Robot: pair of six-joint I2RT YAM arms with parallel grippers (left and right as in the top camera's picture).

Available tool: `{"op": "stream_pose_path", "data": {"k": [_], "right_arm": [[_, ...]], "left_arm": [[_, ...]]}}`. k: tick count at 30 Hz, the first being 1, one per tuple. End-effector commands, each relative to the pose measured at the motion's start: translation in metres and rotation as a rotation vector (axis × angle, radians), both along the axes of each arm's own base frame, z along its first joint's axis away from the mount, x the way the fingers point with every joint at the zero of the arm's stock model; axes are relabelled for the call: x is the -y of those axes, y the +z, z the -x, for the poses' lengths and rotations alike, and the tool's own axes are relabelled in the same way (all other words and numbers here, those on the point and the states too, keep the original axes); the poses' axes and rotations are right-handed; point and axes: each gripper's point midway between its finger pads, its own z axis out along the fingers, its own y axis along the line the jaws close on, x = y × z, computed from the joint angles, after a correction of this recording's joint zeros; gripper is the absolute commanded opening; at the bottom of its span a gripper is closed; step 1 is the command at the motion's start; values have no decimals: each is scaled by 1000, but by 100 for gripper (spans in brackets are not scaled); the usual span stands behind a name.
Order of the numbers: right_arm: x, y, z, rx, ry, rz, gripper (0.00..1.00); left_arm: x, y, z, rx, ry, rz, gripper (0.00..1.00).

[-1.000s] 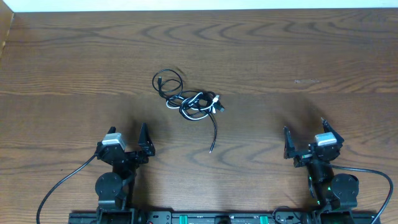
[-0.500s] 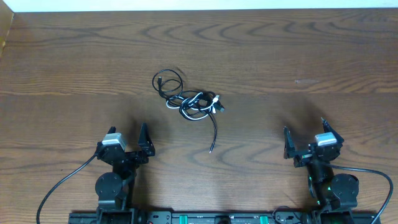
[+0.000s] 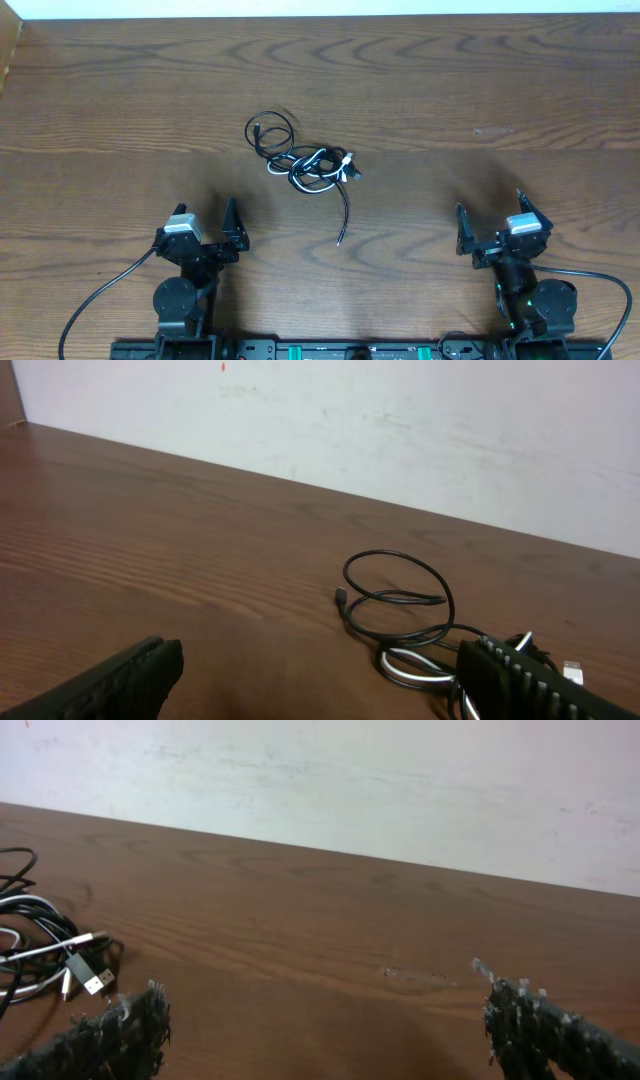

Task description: Untangle cables

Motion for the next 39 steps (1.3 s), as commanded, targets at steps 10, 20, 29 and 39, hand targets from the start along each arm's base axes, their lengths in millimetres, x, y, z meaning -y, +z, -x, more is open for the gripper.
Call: {"op": "stream_pose_path", "data": {"k": [10, 20, 29, 39], "right_arm": [[0, 0, 0, 5, 5, 12, 99], [0, 0, 0, 5, 5, 12, 99], [0, 0, 0, 5, 5, 12, 99], [0, 0, 0, 5, 5, 12, 99]], "left_arm": [[-11, -16, 1, -49, 62, -14, 93], [-11, -16, 1, -49, 62, -14, 93], [-11, -16, 1, -49, 62, -14, 93], [-11, -18, 1, -58, 59, -14, 93]]}}
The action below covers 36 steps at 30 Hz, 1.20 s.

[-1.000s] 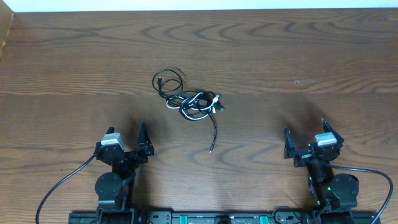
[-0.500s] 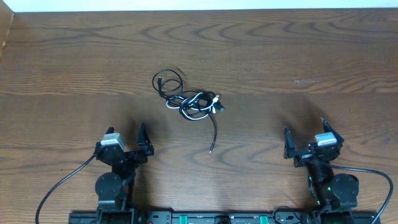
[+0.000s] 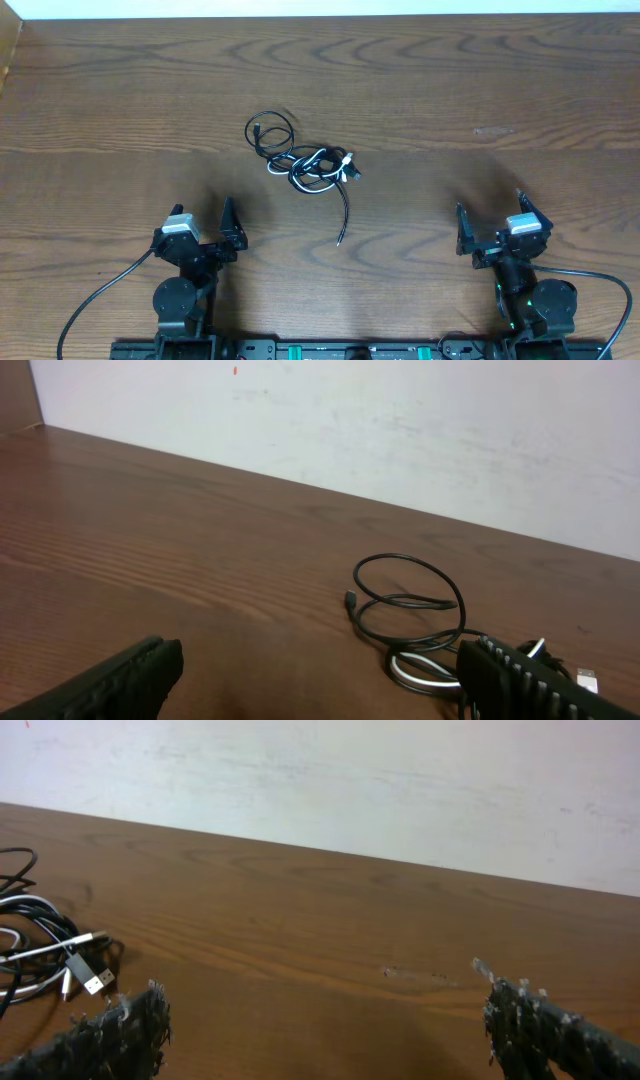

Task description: Untangle cables

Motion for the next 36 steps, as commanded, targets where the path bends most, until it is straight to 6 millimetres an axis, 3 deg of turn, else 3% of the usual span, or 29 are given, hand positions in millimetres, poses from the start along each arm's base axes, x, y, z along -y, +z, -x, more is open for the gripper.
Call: {"op": "stream_pose_path", "data": {"k": [1, 21, 29, 36], "right_arm": [[0, 0, 0, 5, 5, 12, 99], [0, 0, 0, 5, 5, 12, 99], [0, 0, 0, 5, 5, 12, 99], [0, 0, 0, 5, 5, 12, 99]], "left_arm": [[-6, -20, 1, -65, 33, -10, 93], [-1, -23, 2, -117, 13, 39, 93], [6, 22, -1, -83, -31, 46, 93], [22, 44, -8, -118, -120, 62, 93]]}}
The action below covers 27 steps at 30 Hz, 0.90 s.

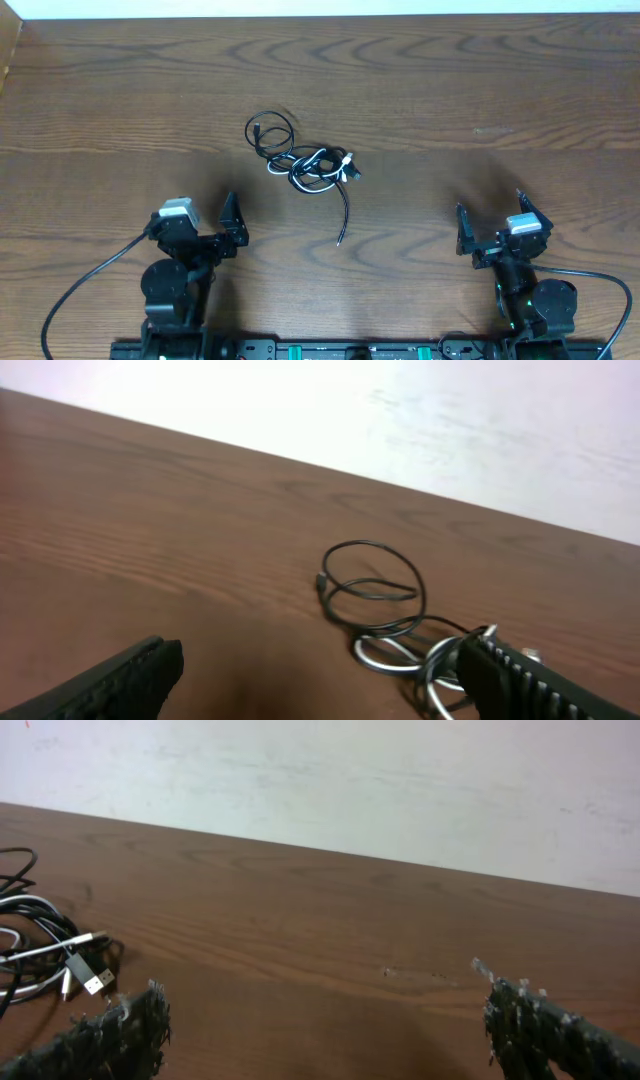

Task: Untangle cables
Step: 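Reach the left gripper forward to the tangled cable bundle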

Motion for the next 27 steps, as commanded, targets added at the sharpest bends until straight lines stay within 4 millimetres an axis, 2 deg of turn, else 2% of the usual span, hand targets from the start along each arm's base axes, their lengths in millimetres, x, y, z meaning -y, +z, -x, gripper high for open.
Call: {"op": "stream_pose_path", "data": {"k": [1, 6, 11, 27], "right_arm": [[0, 0, 0, 5, 5, 12, 99], [0, 0, 0, 5, 5, 12, 99], [0, 0, 0, 5, 5, 12, 99], [0, 0, 0, 5, 5, 12, 99]], "left_arm": [[10, 19, -4, -13, -56, 27, 93], [24, 32, -7, -93, -131, 48, 93], [25, 40, -13, -198, -138, 50, 93], [32, 44, -30, -732, -200, 25, 93]]}}
